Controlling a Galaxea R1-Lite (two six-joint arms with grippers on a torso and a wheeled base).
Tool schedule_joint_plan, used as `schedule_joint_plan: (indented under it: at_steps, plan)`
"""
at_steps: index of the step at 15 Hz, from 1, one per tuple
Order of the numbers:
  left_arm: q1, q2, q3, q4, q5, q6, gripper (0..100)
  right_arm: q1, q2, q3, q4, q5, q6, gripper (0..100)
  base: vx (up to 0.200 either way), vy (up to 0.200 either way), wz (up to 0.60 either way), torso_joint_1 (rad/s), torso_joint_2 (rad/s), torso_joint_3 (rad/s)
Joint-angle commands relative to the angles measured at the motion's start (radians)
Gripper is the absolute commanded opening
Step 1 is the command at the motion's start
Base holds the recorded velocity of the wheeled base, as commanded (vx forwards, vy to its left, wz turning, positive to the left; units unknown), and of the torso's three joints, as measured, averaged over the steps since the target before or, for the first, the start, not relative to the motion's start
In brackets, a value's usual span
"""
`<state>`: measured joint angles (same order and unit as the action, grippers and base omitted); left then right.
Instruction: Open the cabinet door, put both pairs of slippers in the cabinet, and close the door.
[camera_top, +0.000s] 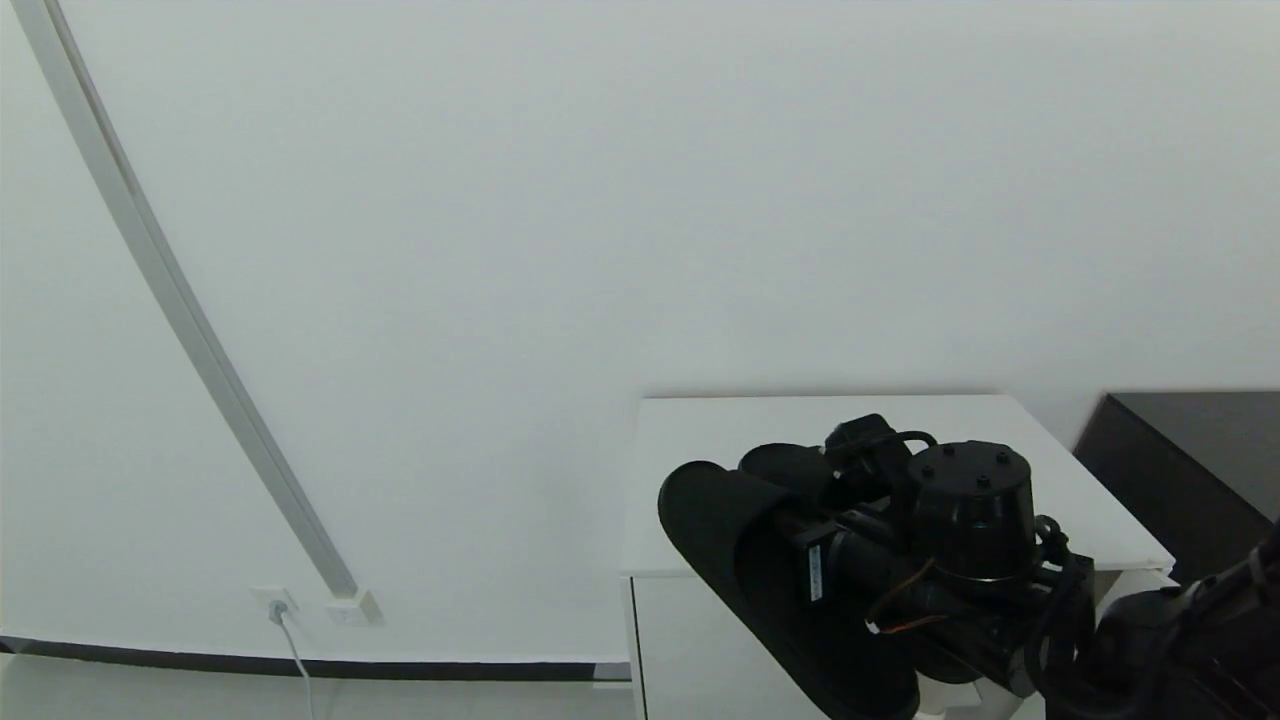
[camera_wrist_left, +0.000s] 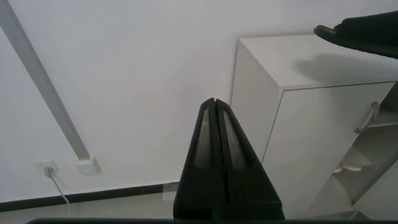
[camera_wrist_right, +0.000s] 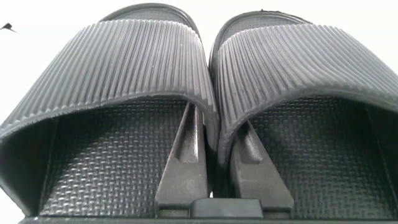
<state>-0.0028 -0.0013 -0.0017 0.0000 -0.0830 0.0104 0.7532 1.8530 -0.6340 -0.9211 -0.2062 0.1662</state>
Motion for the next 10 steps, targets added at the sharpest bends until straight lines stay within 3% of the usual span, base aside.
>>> schedule_joint_plan:
  at_steps: [1, 6, 10]
  plan:
    - [0.000, 0.001, 0.000, 0.000, -0.001, 0.000, 0, 0.005, -0.029, 0.019, -0.001, -0.001, 0.001, 0, 0.000, 0.000, 0.00, 0.000, 0.00, 0.000]
    - [0.000, 0.001, 0.000, 0.000, 0.000, 0.000, 0, 0.006, -0.029, 0.027, -0.002, -0.004, -0.001, 0, 0.000, 0.000, 0.00, 0.000, 0.00, 0.000]
    - [0.000, 0.001, 0.000, 0.000, 0.000, -0.001, 0, 0.014, -0.029, 0.036, -0.002, -0.006, -0.004, 0, -0.200, 0.000, 0.00, 0.012, 0.01, 0.000]
